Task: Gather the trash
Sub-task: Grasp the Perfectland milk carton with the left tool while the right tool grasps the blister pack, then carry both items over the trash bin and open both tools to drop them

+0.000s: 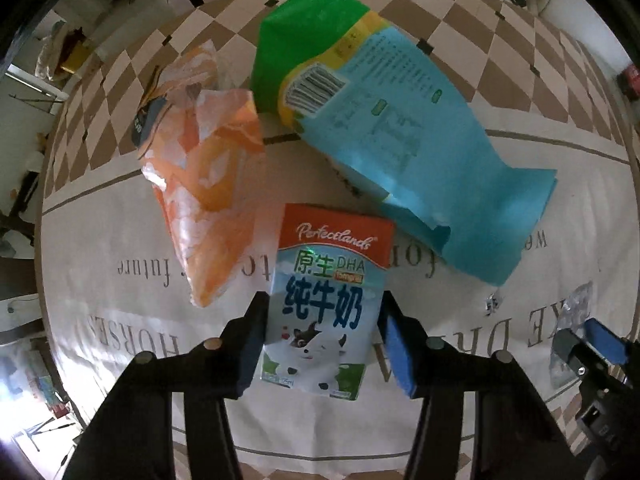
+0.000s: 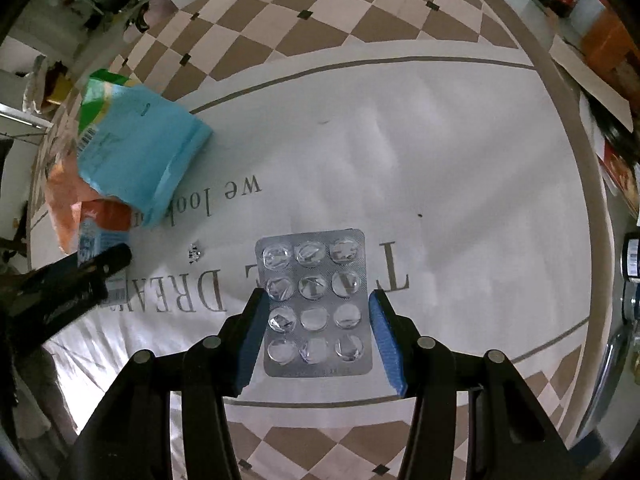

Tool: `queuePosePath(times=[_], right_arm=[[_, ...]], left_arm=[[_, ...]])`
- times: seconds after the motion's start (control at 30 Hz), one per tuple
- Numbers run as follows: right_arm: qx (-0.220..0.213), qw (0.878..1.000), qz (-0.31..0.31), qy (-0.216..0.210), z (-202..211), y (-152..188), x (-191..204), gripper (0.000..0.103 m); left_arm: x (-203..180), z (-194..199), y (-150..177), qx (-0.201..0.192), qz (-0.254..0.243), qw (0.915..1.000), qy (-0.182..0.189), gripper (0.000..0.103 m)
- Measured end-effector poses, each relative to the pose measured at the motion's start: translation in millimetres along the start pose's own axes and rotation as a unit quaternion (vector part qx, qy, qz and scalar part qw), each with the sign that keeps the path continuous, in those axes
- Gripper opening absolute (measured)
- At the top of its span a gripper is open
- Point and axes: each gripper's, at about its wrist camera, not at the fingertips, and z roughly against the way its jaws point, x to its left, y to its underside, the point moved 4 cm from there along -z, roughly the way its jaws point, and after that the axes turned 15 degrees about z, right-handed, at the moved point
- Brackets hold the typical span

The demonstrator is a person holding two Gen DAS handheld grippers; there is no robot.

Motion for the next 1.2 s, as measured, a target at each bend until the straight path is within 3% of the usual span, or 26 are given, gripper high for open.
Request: queuePosePath(times=[0.2,0.6,0.73,0.87,0.93,1.1,1.2], right_arm=[[0.0,1.0,0.011,-0.009,6.8,10.4,-0.6,0.053],[-0.01,0.998,0.047,-0.034,20.9,70.7,37.2,0.053],[-0.014,0.997,0.055,-0.049,27.2,118.5,64.6,0.053],[-0.026,0.996,0.064,-0.062,30.5,189.7,105.9,0.053],[-0.034,0.995,0.066,-0.065,33.5,215.4,127.2,0.053],[-0.053,0.994,0.054,-0.073,45.0,284.0,167.7,0.053],[-0.059,0.994,0.035,-0.086,49.7,338.2,188.9,0.053]], left_arm=[[14.6,20.2,24.2,-0.015,0.013,0.9998,-0.001,0.05],[80.9,75.1,149.8,-0.034,0.073,0.996,0.039,0.049],[109.7,94.3,191.9,-0.046,0.082,0.994,0.055,0.049],[149.9,103.0,227.8,-0.063,0.081,0.9923,0.07,0.049],[161.0,92.9,223.6,-0.064,0.079,0.9917,0.078,0.049],[193.7,96.8,277.9,-0.07,0.072,0.9895,0.104,0.049],[215.3,88.0,321.9,-0.053,0.073,0.9878,0.127,0.049]])
